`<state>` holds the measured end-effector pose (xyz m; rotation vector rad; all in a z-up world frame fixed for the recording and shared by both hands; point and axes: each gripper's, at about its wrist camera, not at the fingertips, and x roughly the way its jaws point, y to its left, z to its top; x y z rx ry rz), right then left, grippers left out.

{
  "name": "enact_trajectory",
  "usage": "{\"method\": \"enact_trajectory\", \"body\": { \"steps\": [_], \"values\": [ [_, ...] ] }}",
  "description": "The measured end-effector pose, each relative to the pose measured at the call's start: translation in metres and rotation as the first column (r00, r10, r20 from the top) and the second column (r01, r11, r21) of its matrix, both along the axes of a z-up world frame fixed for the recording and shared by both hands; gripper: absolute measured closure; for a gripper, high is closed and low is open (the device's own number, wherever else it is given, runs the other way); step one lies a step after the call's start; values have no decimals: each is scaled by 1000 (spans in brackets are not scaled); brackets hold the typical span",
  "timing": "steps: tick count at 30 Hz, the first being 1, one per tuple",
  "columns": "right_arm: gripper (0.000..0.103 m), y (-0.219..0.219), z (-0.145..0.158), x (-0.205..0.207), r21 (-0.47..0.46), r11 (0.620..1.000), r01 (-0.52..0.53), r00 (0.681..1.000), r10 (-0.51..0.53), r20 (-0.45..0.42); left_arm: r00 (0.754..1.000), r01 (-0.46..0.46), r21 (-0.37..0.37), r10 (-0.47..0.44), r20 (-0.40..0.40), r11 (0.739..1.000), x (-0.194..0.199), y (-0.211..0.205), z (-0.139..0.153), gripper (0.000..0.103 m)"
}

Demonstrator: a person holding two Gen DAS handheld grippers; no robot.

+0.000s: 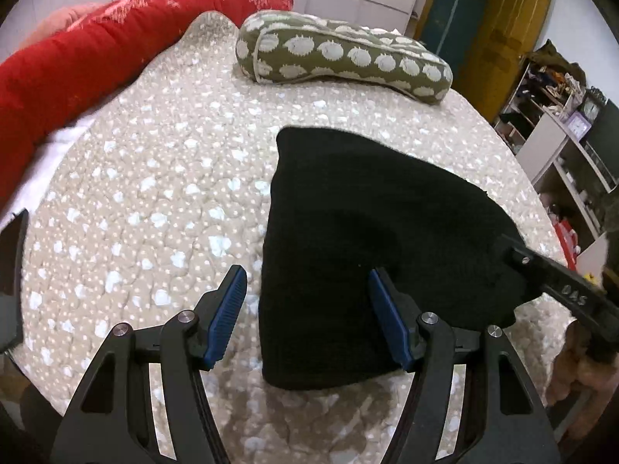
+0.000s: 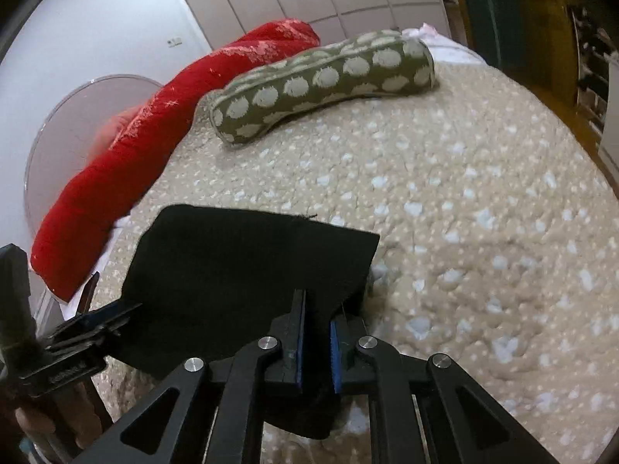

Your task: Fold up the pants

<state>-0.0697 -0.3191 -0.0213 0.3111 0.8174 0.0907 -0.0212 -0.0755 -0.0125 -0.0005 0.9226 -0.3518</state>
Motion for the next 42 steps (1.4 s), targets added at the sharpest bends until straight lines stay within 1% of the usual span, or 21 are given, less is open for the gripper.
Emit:
{"method": "enact_trajectory", "body": {
  "steps": [2,3,5,7,9,10,12,14,15,16,18,21,24,27,29,31,33,34,36,39,42],
  "values": [
    [85,-2,13,-5,-74,997,36,999,-34,22,1000,-4,7,3,17,1000,2,0,7,38],
    [85,-4,24,-9,-107,992,66,997,-61,47,999,-9,6,9,32,1000,4,1,11,38],
    [85,-4,40,-12,-86,994,65,993,-56,106,999,-14,8,14,47,1000,9,0,16,38],
    [85,3,49,-10,-42,999,10,991,-5,137,999,-19,16,18,42,1000,17,-4,16,38],
    [85,17,46,1,-29,998,-58,991,61,122,999,-20,22,19,35,1000,26,-9,13,38],
    [85,25,38,11,-34,997,-74,992,77,96,999,-23,29,22,26,999,31,-12,10,38],
    [85,37,24,29,-43,996,-82,995,85,54,1000,-24,30,25,-8,999,42,-16,1,38],
    [85,43,3,48,-55,995,-79,997,79,-12,999,-29,29,30,-26,999,49,-17,-5,38],
    [85,45,-5,56,-68,994,-82,996,81,-24,999,-35,29,36,-32,999,53,-18,-8,37],
    [85,47,-8,63,-85,993,-84,996,83,-9,998,-42,26,42,-35,999,54,-17,-9,36],
    [85,50,-9,74,-104,990,-91,996,90,-14,998,-51,23,51,-34,998,56,-17,-10,31],
    [85,50,0,76,-110,988,-105,994,102,-31,998,-52,26,53,-27,998,54,-16,-9,31],
    [85,51,18,56,-97,988,-119,993,120,-4,998,-55,23,56,-24,998,52,-15,-8,31],
    [84,58,28,18,-118,980,-158,987,162,18,998,-57,26,57,-19,998,49,-15,-8,31],
    [82,64,21,0,-143,975,-172,985,174,-4,998,-59,31,59,-10,998,45,-15,-8,31],
    [81,66,2,-14,-169,970,-176,984,174,-23,998,-59,28,59,-3,998,41,-16,-8,31],
    [81,67,-7,-20,-173,971,-167,985,171,7,998,-67,29,67,6,997,38,-16,-9,31],
    [81,67,-5,-22,-179,970,-165,985,171,16,998,-69,33,68,13,997,37,-17,-9,31],
    [81,66,4,-22,-171,971,-168,985,173,14,998,-68,41,67,22,997,33,-17,-8,31],
    [78,58,22,-27,-124,982,-146,986,155,68,998,-66,33,65,22,997,28,-15,-6,31],
    [77,53,28,-26,-127,986,-112,989,123,84,997,-69,37,68,28,997,21,-12,-4,31]
  ]
}}
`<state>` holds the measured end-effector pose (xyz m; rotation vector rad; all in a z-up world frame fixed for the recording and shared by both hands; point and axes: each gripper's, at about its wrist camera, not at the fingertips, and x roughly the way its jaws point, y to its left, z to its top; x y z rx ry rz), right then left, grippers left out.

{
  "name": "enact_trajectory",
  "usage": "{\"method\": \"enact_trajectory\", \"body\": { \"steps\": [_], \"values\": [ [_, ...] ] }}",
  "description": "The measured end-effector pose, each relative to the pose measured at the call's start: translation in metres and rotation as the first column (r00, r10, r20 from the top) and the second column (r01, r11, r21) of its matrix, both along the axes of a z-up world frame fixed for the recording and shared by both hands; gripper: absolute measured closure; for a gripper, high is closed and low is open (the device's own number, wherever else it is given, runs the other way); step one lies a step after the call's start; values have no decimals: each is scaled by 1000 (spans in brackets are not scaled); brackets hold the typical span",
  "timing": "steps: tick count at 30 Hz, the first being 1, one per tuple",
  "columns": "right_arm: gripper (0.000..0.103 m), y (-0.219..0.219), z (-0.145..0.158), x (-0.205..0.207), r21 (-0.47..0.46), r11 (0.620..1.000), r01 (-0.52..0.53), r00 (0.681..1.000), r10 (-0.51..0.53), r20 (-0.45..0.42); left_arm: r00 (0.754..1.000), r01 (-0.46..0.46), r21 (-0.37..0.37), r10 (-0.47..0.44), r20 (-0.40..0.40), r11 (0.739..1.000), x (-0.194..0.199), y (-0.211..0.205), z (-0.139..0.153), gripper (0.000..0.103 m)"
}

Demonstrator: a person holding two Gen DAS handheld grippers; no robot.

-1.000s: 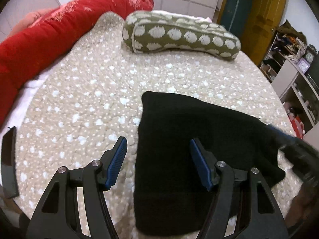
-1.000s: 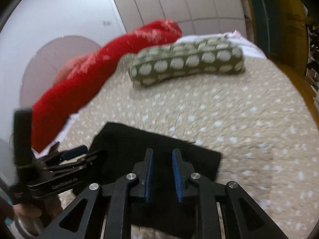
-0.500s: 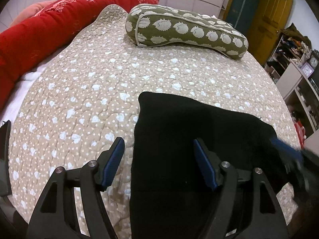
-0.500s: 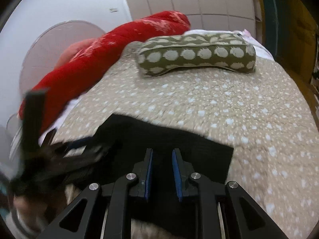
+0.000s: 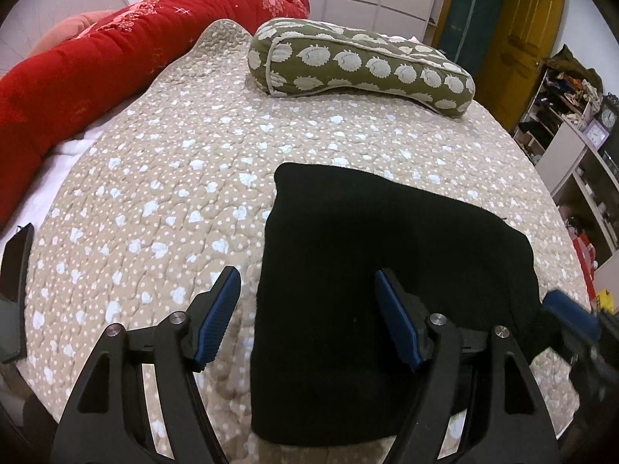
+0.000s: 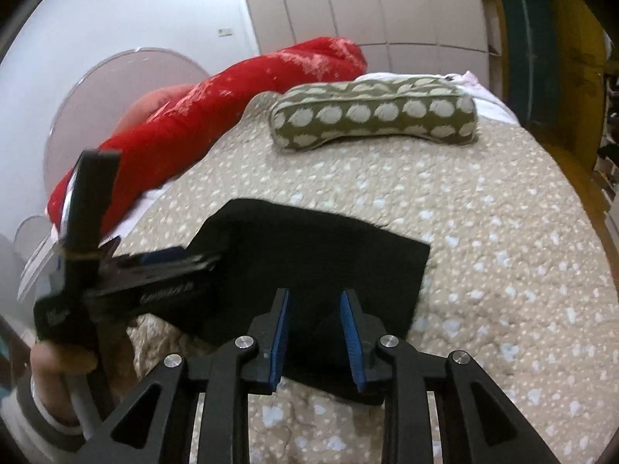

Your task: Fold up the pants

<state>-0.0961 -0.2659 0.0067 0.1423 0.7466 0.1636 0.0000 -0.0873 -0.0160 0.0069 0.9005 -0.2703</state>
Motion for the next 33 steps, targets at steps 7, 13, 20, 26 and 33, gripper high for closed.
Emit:
{"method": "enact_trajectory", "body": {
  "steps": [7,13,20,26,33],
  "values": [
    [77,-3,1,4,22,999,34,999,-34,-13,999,-22,17,21,49,1000,-16,8,10,31],
    [76,-4,1,8,18,999,51,998,-51,-24,995,-42,38,38,93,998,-27,11,17,31],
    [71,-2,1,7,25,998,58,998,-58,-29,993,-46,49,41,110,998,-33,12,21,31],
    [69,-1,0,7,24,998,60,998,-59,-37,990,-56,60,48,131,997,-38,11,24,31],
    [68,-1,-3,9,23,998,57,997,-56,-47,988,-70,82,58,146,994,-41,11,21,31]
  ]
}}
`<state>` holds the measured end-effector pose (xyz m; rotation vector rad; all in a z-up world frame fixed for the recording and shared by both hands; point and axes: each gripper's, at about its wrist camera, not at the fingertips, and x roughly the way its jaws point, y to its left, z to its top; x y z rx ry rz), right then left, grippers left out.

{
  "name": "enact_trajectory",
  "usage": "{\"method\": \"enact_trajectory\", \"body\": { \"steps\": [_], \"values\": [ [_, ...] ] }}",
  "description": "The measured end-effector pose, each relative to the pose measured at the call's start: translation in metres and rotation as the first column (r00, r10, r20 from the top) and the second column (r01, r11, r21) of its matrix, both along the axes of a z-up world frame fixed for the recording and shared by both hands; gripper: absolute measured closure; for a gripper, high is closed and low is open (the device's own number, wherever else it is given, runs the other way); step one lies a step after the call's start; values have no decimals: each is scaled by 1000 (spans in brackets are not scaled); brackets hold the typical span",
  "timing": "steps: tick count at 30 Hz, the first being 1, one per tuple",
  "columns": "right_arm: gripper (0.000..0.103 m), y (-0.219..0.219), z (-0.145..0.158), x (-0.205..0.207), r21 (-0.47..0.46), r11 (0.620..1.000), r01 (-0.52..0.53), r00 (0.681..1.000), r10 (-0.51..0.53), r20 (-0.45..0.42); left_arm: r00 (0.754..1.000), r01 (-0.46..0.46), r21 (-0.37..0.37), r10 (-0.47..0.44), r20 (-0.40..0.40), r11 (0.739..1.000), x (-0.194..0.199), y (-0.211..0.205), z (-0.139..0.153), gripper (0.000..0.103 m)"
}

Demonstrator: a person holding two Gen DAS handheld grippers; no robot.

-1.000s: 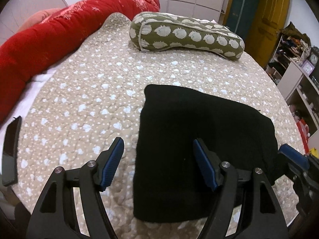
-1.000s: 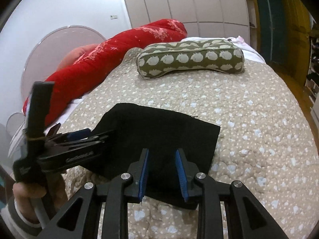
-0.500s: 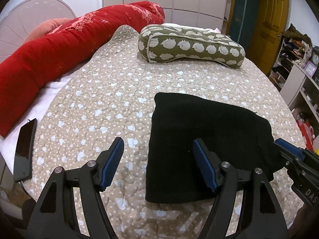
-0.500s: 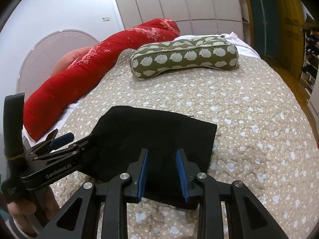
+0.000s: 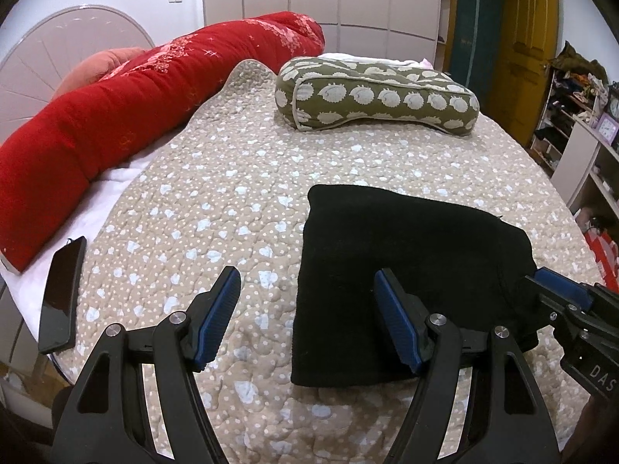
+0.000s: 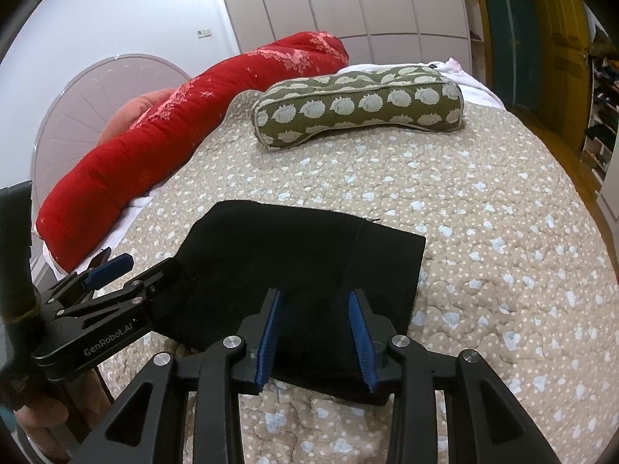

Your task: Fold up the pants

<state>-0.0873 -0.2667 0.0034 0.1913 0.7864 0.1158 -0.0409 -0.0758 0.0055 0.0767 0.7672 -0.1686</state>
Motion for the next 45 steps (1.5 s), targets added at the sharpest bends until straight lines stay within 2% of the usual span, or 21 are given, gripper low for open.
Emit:
{"method": "enact_trajectory", "body": {
  "steps": [26,36,42,45],
  "values": [
    [67,-1,-5,3,-25,1000,18,1000,-19,-16,999,-3,-40,1,-40,999,4,3,-5,31],
    [67,-4,-3,3,-30,999,31,999,-31,-13,997,9,-125,-19,-79,992,8,13,-4,31],
    [67,-11,-4,1,-26,998,51,999,-52,-14,987,33,-206,-64,-147,978,14,21,-10,31],
    [60,-25,-7,-1,-8,996,91,996,-91,-14,982,42,-251,-86,-168,967,19,25,-14,31]
  ]
}}
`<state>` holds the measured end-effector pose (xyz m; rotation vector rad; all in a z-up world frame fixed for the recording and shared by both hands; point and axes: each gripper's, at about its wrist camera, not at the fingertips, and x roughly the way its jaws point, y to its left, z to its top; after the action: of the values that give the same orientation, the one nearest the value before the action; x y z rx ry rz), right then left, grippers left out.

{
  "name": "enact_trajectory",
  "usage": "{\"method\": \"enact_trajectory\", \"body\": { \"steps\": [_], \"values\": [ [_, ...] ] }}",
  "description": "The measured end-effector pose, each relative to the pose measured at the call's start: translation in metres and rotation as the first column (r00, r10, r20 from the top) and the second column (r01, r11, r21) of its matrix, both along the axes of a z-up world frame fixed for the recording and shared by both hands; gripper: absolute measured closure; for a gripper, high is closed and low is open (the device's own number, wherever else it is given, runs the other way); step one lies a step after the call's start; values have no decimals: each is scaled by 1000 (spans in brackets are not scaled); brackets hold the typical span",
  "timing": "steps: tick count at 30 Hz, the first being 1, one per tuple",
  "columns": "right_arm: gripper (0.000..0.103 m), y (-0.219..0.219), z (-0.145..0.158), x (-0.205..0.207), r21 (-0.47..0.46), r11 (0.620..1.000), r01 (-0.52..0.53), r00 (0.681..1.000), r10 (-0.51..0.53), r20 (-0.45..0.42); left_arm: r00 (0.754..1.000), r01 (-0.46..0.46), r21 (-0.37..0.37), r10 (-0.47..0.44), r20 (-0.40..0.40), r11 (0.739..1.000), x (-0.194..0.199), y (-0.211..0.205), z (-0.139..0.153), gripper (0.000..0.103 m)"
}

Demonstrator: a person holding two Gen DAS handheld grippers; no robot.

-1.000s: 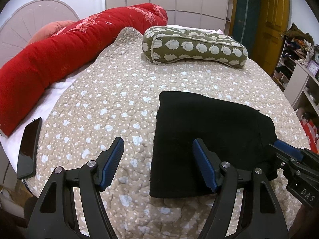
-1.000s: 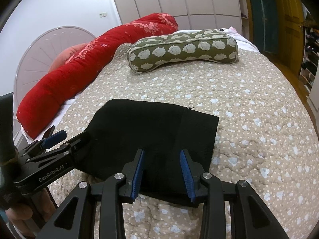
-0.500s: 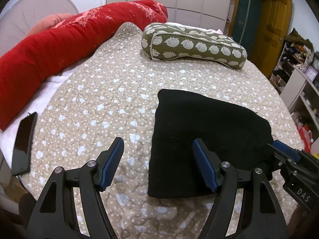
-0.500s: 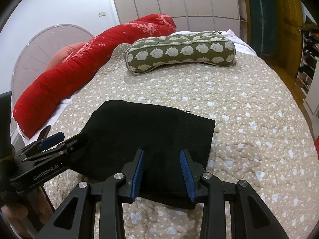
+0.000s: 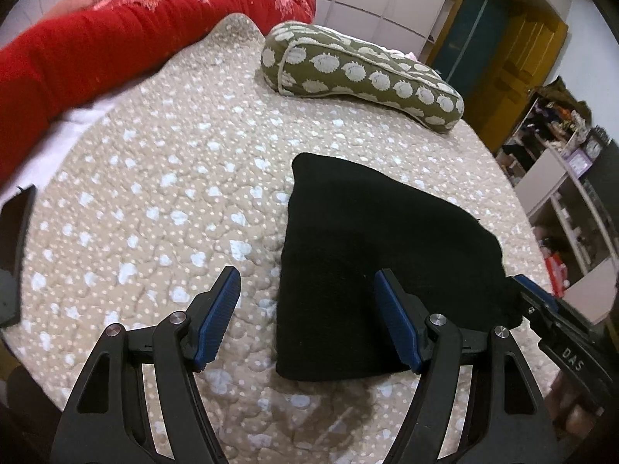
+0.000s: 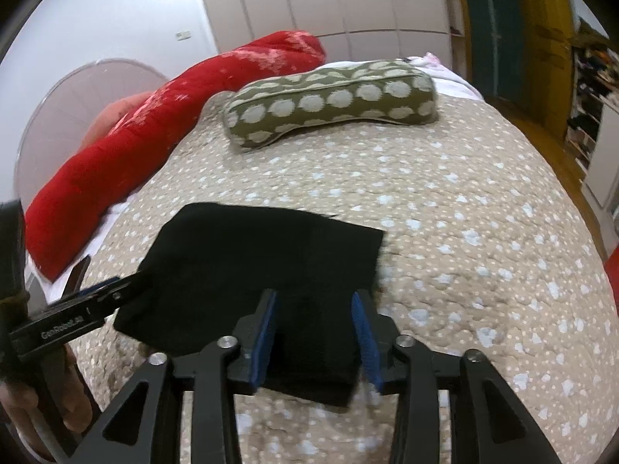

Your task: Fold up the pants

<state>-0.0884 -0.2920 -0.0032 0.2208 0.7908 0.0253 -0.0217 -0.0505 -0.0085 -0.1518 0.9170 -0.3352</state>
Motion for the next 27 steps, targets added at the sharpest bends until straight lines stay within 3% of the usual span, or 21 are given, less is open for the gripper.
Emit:
{"method": "enact_trajectory", "body": {
  "steps": [4,8,12,27],
  "values": [
    [57,-21,-8,0,54,998,44,999,-44,-14,998,48,-81,-52,-46,996,10,2,-8,27],
    [56,-33,-23,5,131,990,45,998,-40,-41,994,61,-109,-70,-85,992,22,-1,-21,27],
    [54,-38,-34,13,244,969,22,999,-13,-42,991,57,-146,-74,-112,988,30,-1,-30,19],
    [37,-39,-48,36,306,951,49,998,-31,-63,992,80,-115,-90,-84,990,39,-15,-36,11]
  ]
}}
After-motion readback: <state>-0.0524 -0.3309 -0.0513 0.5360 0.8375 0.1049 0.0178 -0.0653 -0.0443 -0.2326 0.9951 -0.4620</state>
